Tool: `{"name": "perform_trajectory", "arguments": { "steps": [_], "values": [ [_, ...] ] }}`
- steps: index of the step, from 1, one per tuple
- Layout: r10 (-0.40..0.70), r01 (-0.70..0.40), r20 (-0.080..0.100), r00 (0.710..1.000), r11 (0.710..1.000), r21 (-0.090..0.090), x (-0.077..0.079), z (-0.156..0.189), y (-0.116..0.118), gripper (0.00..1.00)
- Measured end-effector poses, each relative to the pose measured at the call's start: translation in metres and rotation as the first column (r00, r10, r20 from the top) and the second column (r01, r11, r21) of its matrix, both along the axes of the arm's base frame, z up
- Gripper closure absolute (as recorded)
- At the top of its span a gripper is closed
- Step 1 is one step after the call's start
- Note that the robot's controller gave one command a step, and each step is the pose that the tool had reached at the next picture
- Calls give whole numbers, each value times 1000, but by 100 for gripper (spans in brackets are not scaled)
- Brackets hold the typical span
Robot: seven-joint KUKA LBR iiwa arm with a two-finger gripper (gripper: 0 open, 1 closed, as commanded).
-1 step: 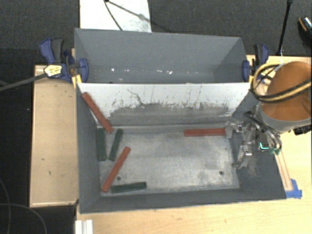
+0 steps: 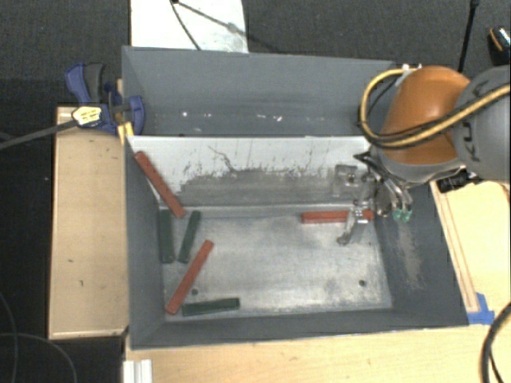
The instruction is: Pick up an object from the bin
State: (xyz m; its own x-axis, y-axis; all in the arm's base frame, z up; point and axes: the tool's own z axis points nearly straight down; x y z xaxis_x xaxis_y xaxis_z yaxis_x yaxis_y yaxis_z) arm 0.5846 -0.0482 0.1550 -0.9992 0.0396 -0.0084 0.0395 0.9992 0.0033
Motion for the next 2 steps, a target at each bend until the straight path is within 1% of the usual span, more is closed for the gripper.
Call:
{"name": "perform_trajectory", "arguments": {
  "steps": [1,2],
  "values": [
    [-111,111,-12,994,994,-2,5,-83,1,0],
    [-160,160,-7,987,987,-2,8,-84,0,0]
  ]
}}
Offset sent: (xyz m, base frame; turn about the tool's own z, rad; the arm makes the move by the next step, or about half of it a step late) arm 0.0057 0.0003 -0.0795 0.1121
